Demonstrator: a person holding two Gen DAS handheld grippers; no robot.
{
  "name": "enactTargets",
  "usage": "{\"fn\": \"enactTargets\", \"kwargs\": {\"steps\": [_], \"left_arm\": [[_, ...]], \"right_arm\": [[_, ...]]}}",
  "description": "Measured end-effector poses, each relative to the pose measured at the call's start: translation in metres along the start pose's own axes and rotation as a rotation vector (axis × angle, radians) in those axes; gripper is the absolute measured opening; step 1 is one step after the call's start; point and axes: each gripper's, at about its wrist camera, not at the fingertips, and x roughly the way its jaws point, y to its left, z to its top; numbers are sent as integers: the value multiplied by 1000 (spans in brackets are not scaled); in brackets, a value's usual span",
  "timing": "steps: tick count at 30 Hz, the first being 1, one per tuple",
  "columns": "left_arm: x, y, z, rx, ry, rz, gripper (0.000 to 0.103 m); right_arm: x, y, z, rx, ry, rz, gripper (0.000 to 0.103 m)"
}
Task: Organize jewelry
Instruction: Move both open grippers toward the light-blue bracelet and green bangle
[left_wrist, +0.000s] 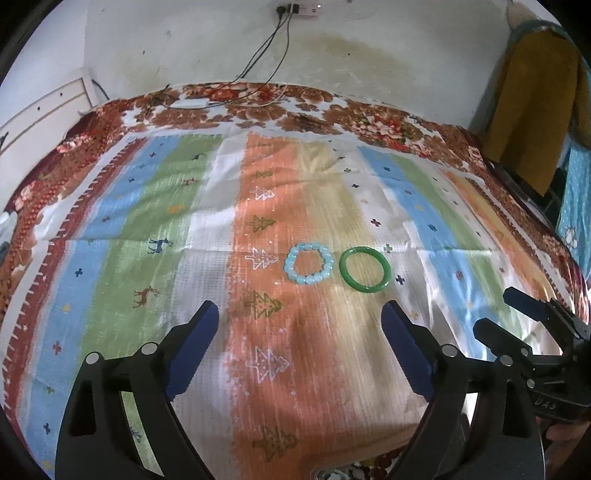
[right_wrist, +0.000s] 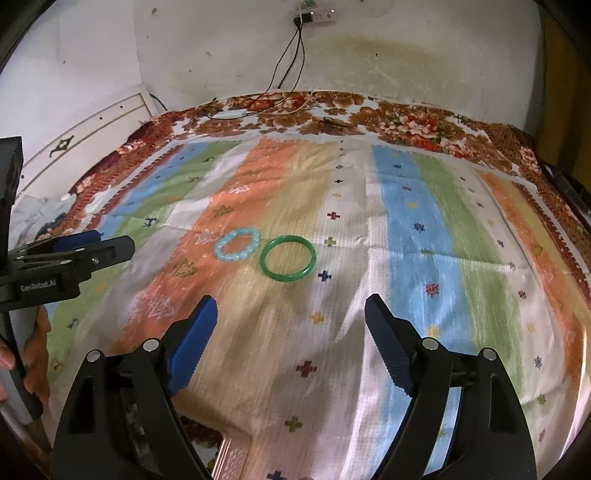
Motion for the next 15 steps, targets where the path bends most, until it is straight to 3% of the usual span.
{"fn": "enactTargets", "kwargs": {"steps": [15], "left_arm": [[39, 8, 18, -6, 60, 4, 97]], "right_arm": [[35, -11, 18, 35, 41, -11, 85]]}}
